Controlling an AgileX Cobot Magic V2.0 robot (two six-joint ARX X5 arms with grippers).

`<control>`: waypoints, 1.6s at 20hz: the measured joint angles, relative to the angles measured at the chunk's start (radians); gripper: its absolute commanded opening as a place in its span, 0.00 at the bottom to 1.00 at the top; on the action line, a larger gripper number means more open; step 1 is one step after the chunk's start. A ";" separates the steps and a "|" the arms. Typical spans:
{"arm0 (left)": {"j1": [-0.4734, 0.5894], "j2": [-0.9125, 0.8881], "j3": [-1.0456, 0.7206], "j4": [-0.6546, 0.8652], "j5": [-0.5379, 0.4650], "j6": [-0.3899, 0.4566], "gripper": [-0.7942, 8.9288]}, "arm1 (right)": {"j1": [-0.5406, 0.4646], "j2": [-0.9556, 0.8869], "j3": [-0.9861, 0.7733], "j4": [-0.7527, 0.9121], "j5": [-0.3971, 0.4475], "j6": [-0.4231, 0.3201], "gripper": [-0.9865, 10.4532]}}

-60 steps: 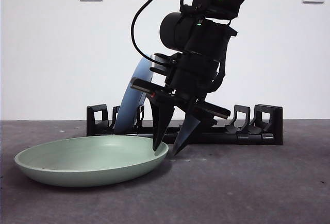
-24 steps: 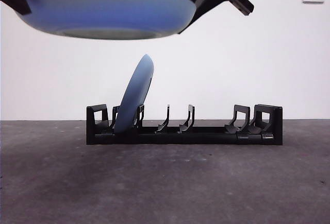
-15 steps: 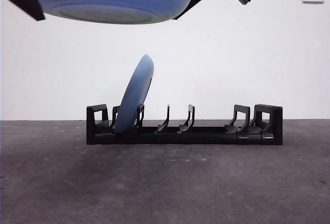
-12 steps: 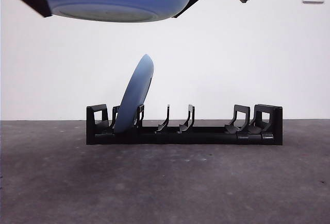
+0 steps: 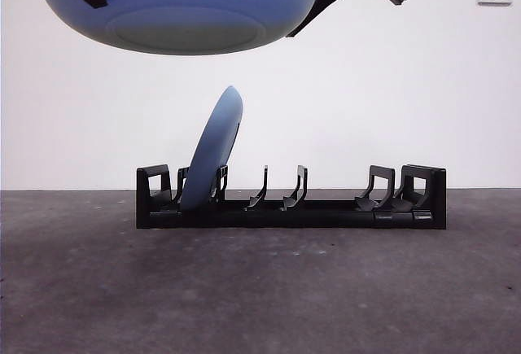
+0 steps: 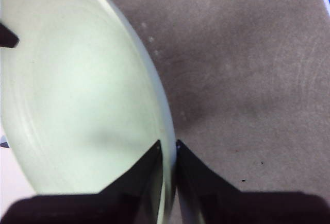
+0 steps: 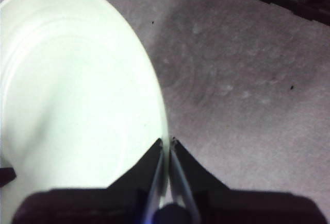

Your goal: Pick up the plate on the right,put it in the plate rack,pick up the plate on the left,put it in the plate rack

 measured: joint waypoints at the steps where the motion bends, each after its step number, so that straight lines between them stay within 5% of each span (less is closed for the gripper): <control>1: -0.004 0.000 0.000 0.002 0.000 0.000 0.07 | -0.002 0.000 0.000 -0.002 0.000 0.000 0.08; 6: -0.017 0.000 0.000 0.003 -0.004 -0.006 0.07 | -0.005 0.000 0.000 -0.003 -0.002 -0.001 0.11; 11: -0.019 0.002 -0.001 -0.020 0.057 -0.028 0.07 | -0.012 0.000 0.009 -0.003 0.035 -0.014 0.39; 20: -0.023 0.007 -0.003 0.005 0.102 -0.077 0.07 | -0.024 -0.010 0.149 -0.035 0.154 -0.028 0.39; 25: -0.009 0.013 -0.003 0.261 0.332 -0.247 0.07 | -0.026 -0.099 0.319 -0.151 0.382 -0.058 0.39; 32: 0.136 0.138 -0.003 0.803 0.459 -0.629 0.07 | -0.026 -0.335 0.336 -0.167 0.430 -0.058 0.39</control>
